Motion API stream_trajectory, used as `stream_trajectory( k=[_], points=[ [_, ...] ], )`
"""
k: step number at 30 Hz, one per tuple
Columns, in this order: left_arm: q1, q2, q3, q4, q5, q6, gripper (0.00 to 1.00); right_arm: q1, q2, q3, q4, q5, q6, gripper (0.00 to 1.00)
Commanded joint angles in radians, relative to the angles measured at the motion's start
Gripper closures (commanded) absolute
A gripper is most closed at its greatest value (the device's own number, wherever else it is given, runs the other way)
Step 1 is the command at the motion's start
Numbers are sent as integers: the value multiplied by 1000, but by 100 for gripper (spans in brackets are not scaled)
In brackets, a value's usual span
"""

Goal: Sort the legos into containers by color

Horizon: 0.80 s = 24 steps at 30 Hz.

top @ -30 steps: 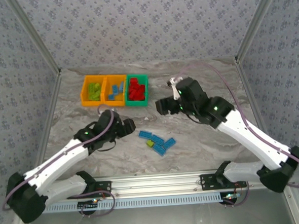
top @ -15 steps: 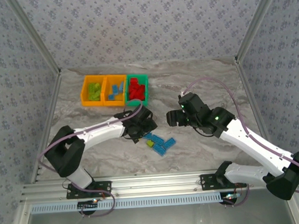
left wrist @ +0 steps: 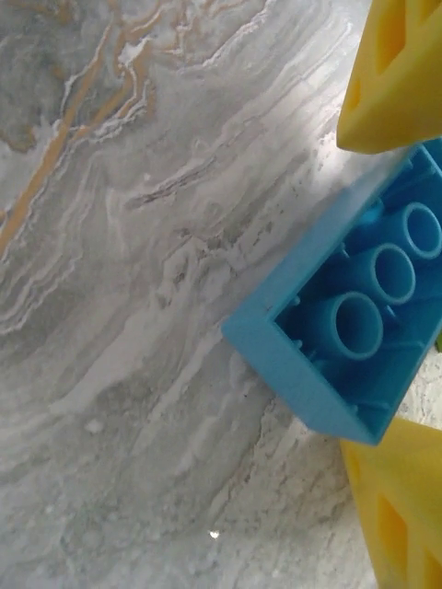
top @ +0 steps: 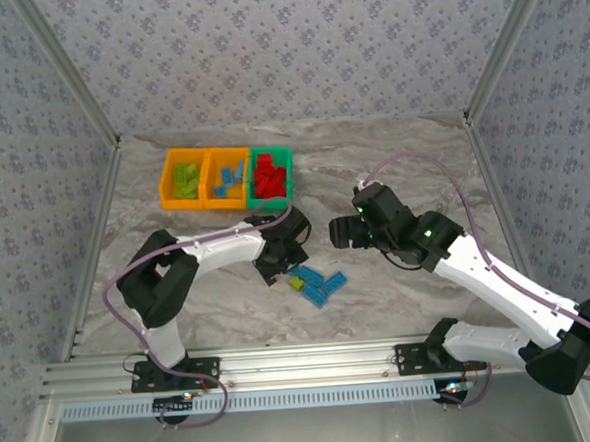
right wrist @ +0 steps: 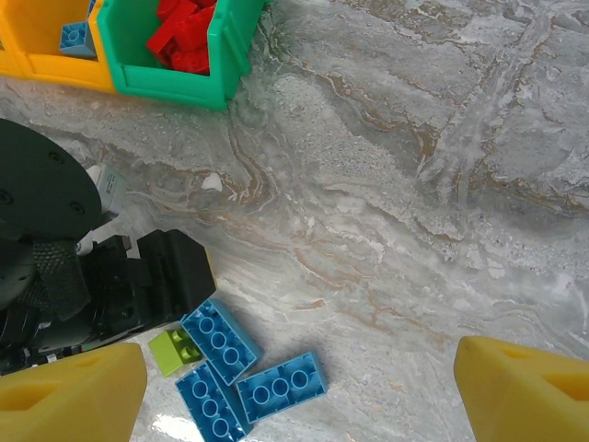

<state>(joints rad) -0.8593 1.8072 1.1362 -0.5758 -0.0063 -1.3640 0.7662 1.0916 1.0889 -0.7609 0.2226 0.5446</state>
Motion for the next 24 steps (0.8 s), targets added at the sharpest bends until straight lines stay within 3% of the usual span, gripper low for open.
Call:
stream_trajectory(
  k=[1, 3, 6, 10, 12, 19, 24],
  points=[
    [6, 28, 48, -62, -46, 37, 38, -2, -26, -11, -35, 34, 32, 11],
    [7, 29, 48, -71, -46, 40, 49, -2, -32, -12, -40, 32, 40, 11],
    [9, 19, 36, -74, -50, 46, 59, 1, -36, -21, -27, -25, 34, 10],
    [15, -16, 13, -64, -52, 72, 69, 5, -19, -47, -16, -300, -83, 11],
    [20, -40, 8, -52, -53, 108, 73, 21, -12, -59, -54, -377, -144, 11],
    [45, -142, 111, -197, -205, 240, 79, 28, -88, -99, -10, -323, -89, 11],
    [196, -240, 169, -219, -334, 393, 79, 19, -150, -98, -68, -242, -80, 10]
  ],
)
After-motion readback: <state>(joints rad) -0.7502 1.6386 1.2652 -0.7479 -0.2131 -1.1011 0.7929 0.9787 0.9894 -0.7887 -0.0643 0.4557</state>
